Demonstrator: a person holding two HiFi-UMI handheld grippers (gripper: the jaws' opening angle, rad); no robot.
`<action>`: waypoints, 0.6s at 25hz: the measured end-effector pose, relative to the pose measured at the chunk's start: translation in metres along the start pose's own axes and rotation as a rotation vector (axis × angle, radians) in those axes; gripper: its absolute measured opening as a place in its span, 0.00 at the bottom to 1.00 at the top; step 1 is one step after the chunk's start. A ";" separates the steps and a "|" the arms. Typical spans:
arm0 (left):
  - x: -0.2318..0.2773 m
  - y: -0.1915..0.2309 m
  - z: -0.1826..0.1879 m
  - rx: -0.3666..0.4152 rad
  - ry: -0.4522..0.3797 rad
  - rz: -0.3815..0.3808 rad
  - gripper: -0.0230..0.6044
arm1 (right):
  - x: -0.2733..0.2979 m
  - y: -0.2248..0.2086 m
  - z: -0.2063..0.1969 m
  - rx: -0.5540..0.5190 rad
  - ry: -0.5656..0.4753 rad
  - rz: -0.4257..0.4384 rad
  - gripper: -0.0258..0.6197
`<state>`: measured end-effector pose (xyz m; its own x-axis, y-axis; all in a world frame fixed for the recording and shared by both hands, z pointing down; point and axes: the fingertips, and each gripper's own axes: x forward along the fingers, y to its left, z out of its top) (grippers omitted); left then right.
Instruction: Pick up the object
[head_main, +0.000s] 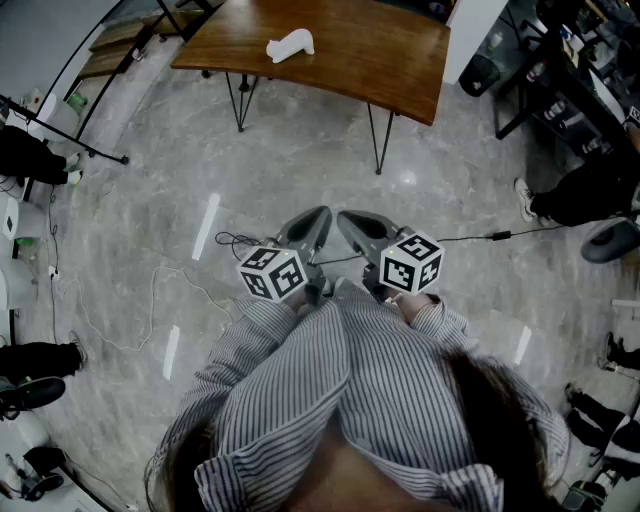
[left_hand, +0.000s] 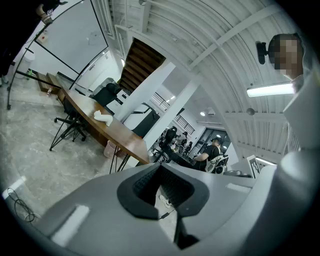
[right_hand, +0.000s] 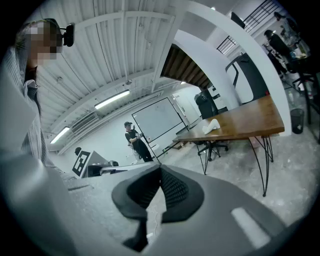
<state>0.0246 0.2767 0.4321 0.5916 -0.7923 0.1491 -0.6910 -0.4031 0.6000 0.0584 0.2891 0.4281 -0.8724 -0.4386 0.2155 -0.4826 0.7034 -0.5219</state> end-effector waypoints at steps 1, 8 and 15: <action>0.000 0.000 -0.001 0.000 -0.001 0.000 0.04 | -0.001 -0.001 -0.001 0.001 0.000 0.000 0.04; 0.000 0.002 -0.002 -0.016 -0.009 0.005 0.04 | -0.003 -0.005 0.002 -0.001 -0.009 -0.010 0.04; 0.008 0.005 0.004 -0.024 -0.037 0.021 0.04 | -0.006 -0.006 0.017 0.021 -0.071 0.057 0.04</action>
<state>0.0245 0.2662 0.4331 0.5614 -0.8168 0.1331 -0.6926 -0.3757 0.6158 0.0682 0.2778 0.4162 -0.8905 -0.4371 0.1264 -0.4299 0.7171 -0.5486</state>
